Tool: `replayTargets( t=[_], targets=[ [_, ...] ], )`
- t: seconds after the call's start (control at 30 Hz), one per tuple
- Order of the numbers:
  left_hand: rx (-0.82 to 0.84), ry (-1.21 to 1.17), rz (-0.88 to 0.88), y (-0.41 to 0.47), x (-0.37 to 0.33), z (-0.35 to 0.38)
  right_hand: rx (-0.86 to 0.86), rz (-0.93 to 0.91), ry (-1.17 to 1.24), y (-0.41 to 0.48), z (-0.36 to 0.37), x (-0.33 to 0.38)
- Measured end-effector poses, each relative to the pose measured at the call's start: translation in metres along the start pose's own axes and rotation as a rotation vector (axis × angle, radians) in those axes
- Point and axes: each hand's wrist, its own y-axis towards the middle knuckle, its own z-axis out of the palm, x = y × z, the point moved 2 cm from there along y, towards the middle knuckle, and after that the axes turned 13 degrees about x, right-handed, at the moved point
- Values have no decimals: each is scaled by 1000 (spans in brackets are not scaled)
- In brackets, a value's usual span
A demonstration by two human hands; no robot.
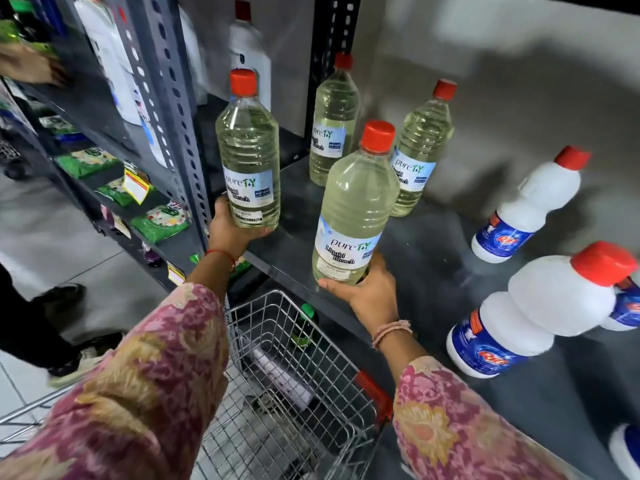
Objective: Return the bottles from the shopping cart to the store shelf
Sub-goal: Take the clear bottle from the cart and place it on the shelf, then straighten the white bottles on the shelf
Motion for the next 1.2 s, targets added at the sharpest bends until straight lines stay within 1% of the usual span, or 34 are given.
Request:
replayTargets(
  t=[0.2,0.33,0.43,0.5,0.57,0.63,0.67,0.77,0.87,0.93,1.03,1.1,1.13,1.17,1.2],
  targets=[
    [4,-25,16,5,12,-4,-46,15,-21,-3,-2,1],
    [23,-7,25,9,17,-5,-45,-3,-32,-5,-4,3],
    [7,44,15,5,14,-3,-34,31,-50,-8,-4,7],
    [-42,63,37,-10,5,1,-8,69,-75,-13,-4,5],
    [-111,26,67,-40,-2,9,36,81,-114,-27,-5,2],
    [-168,5,72,-83,0,23,71,71,-206,-58,-7,-2],
    [-154,-14,81,-108,1,35,65,36,-276,-79,-10,-5],
    [30,-48,148,-179,2,80,-55,-101,-432,-143,-29,-21],
    [242,-58,276,-217,-14,132,-236,-145,-448,-198,-67,-46],
    [374,-56,314,-219,-30,164,-414,-125,-419,-225,-98,-55],
    [648,-125,240,-209,-48,205,-750,-131,-333,-261,-156,-63],
    [773,-161,237,-198,-53,221,-904,-119,-282,-275,-190,-66],
    [811,-151,234,-193,-55,228,-914,-78,-251,-277,-207,-76],
    [831,-130,224,-188,-56,235,-862,-25,-206,-277,-221,-83],
    [839,-104,211,-186,-59,239,-763,30,-145,-274,-235,-91]
  ],
)
